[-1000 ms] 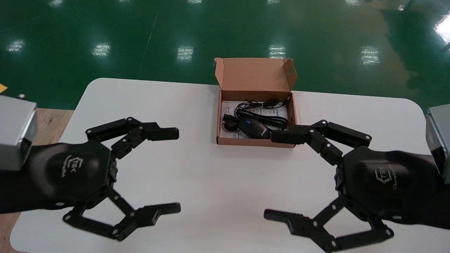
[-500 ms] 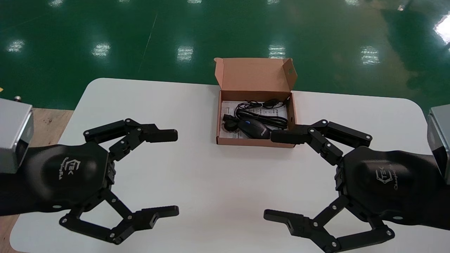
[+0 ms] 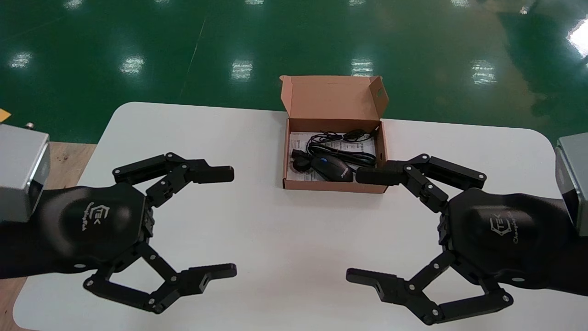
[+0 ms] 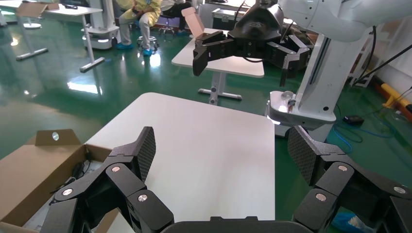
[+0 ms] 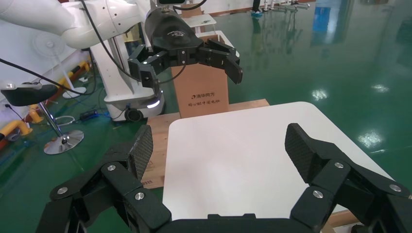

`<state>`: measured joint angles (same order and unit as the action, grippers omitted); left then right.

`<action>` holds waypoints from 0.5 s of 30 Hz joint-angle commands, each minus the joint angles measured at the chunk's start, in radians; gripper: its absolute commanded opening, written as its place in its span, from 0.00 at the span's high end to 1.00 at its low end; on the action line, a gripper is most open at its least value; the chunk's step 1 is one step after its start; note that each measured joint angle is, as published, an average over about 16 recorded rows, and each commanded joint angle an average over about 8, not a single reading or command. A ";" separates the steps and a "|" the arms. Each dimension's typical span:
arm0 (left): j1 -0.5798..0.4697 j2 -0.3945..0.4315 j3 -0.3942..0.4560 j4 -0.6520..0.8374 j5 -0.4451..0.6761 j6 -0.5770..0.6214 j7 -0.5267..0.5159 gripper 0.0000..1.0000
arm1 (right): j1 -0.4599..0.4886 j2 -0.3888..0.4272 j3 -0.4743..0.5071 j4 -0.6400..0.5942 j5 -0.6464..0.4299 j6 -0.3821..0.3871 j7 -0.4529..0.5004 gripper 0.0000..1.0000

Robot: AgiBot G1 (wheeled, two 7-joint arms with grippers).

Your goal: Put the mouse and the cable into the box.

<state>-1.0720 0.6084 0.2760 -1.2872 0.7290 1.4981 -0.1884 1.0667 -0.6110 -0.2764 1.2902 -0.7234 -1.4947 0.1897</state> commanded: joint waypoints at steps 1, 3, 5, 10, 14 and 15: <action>-0.001 0.001 0.001 0.001 0.000 -0.001 0.000 0.00 | 0.001 0.000 -0.001 -0.001 -0.001 0.000 0.000 0.00; -0.001 0.001 0.002 0.001 0.000 -0.001 0.000 0.00 | 0.002 0.000 -0.001 -0.002 -0.002 0.000 -0.001 0.00; -0.001 0.002 0.002 0.002 0.000 -0.002 0.001 0.00 | 0.003 0.000 -0.001 -0.003 -0.003 0.000 -0.001 0.00; -0.002 0.002 0.003 0.003 0.001 -0.002 0.001 0.00 | 0.005 0.000 -0.002 -0.004 -0.005 -0.001 -0.001 0.00; -0.002 0.003 0.004 0.003 0.001 -0.003 0.001 0.00 | 0.005 0.000 -0.002 -0.004 -0.005 -0.001 -0.001 0.00; -0.002 0.003 0.004 0.003 0.001 -0.003 0.001 0.00 | 0.005 0.000 -0.002 -0.005 -0.005 -0.001 -0.001 0.00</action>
<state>-1.0743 0.6110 0.2795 -1.2839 0.7300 1.4954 -0.1873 1.0721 -0.6111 -0.2785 1.2857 -0.7286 -1.4952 0.1883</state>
